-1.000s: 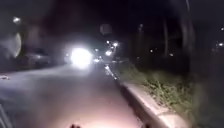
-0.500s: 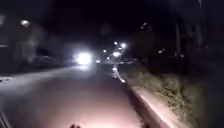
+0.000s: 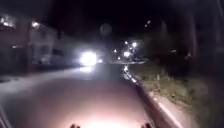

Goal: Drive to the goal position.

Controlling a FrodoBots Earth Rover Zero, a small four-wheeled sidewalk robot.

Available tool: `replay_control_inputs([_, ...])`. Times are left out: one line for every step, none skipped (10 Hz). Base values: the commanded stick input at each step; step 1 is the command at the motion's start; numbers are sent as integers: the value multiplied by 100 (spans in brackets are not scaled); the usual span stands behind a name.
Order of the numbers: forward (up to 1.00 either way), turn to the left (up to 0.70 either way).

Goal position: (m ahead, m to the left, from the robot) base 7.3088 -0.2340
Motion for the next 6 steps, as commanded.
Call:
replay_control_inputs([70, 0])
replay_control_inputs([70, 0])
replay_control_inputs([70, 0])
replay_control_inputs([70, 0])
replay_control_inputs([70, 0])
replay_control_inputs([70, 0])
